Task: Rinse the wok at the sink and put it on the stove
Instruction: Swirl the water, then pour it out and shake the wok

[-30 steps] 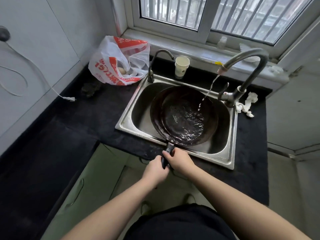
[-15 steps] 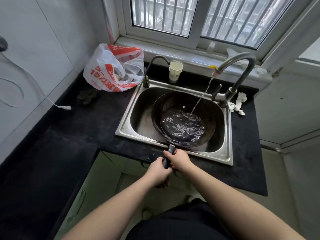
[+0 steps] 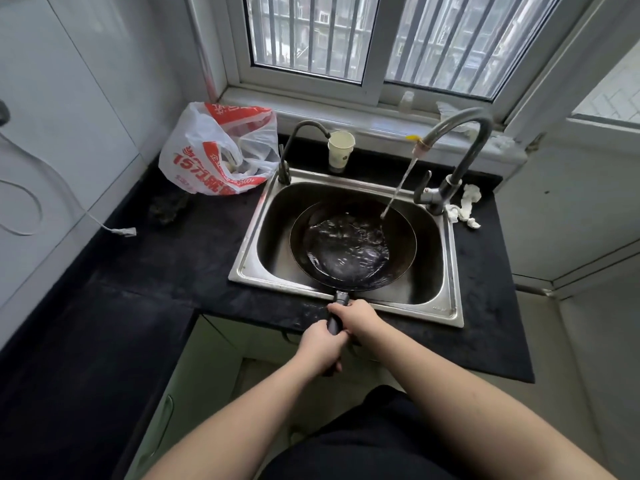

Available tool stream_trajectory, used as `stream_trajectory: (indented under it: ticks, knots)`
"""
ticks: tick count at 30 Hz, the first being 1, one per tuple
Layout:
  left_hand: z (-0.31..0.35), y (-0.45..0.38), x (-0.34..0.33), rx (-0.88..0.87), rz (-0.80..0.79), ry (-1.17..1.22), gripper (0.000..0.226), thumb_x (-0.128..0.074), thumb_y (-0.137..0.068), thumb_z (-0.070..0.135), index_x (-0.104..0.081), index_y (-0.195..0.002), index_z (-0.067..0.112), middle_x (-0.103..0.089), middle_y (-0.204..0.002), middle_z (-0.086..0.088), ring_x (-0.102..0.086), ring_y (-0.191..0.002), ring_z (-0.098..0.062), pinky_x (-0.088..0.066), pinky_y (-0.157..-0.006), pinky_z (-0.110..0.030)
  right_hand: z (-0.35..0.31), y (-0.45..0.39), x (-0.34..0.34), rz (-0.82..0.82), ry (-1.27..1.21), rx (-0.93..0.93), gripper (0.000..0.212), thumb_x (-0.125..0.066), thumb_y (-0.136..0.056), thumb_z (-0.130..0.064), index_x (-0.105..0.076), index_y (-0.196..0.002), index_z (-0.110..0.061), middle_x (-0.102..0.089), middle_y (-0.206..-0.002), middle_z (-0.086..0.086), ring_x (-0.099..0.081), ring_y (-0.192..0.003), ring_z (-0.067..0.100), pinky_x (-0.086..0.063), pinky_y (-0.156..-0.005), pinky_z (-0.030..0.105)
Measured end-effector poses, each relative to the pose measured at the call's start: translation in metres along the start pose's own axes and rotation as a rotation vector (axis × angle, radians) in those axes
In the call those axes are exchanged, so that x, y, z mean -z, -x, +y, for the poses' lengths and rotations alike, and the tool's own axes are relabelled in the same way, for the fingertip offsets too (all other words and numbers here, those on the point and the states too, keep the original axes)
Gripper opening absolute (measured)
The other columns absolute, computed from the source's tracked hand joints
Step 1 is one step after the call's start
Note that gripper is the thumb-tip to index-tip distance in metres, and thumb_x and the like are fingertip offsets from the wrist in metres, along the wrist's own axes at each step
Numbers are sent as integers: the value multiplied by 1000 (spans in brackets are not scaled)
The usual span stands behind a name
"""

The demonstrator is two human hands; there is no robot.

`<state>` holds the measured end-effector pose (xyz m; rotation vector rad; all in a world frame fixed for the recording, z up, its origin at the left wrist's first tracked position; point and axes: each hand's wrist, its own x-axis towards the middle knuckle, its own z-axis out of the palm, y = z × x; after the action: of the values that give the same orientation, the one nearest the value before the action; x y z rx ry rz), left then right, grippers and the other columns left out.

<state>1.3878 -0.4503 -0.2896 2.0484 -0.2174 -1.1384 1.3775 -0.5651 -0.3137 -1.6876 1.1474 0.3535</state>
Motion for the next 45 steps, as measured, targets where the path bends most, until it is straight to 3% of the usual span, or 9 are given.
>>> stream_trajectory:
  ticks: [3,9,17,25,31,33,38,41,45]
  knots:
    - [4,-2,2,3,-8,-3,24,-58,-90,32,-52,-85,10,-58,-47,-8,-52,-33,-20,-40,-35,-21,-1,-6,0,-20,-101,-24,31,-73,-74,-38,-65,-81,-9,-66,-75,9,-62,-68,24,-51,-62,37]
    - [5,-4,-3,-9,-3,-29,27,-59,-89,34,-51,-88,8,-61,-52,-11,-56,-35,-21,-42,-35,-22,-2,-2,6,-90,-252,-58,19,-67,-90,-18,-54,-80,-8,-45,-61,5,-41,-43,12,-28,-31,17]
    - [-9,4,-8,-65,51,-30,22,-57,-89,30,-51,-89,9,-61,-56,-7,-53,-29,-12,-36,-31,-19,8,-1,-1,-146,-337,-46,18,-63,-94,-16,-54,-79,-12,-52,-70,5,-50,-57,14,-41,-45,21]
    - [-22,4,-4,-111,57,-67,14,-57,-88,26,-50,-84,14,-62,-59,-4,-54,-31,-12,-43,-35,-23,16,0,-3,-150,-366,-32,25,-67,-92,-16,-48,-76,-10,-46,-61,2,-45,-28,0,-33,-31,13]
    - [-21,1,1,-89,0,-6,14,-55,-85,23,-51,-90,10,-61,-58,-8,-56,-36,-21,-46,-40,-30,5,3,-8,-160,-418,-107,11,-63,-89,-9,-55,-81,-8,-58,-76,7,-58,-63,15,-47,-49,22]
    - [-19,0,2,-75,1,-8,17,-54,-85,20,-51,-93,7,-61,-59,-8,-55,-36,-21,-46,-41,-32,0,1,-8,-148,-412,-118,8,-61,-87,-7,-56,-81,-9,-56,-74,6,-57,-62,16,-46,-52,24]
    - [-9,1,6,-63,41,-55,17,-56,-85,22,-51,-90,6,-60,-58,-6,-54,-33,-18,-43,-36,-27,0,-5,-7,-166,-467,-121,5,-62,-86,-7,-58,-87,-5,-56,-76,9,-56,-53,13,-43,-40,18]
    - [-4,5,8,-54,65,-66,19,-57,-85,25,-51,-87,7,-58,-58,-6,-54,-33,-18,-40,-34,-25,3,-4,-7,-214,-525,-106,15,-58,-90,-6,-54,-75,-5,-45,-61,6,-43,-29,4,-31,-30,15]
    - [-2,13,4,-53,85,-26,20,-58,-87,25,-53,-89,6,-57,-55,-6,-53,-33,-18,-37,-33,-22,8,-5,-7,-239,-571,-55,14,-59,-88,-6,-55,-75,-8,-51,-66,6,-49,-39,6,-35,-35,17]
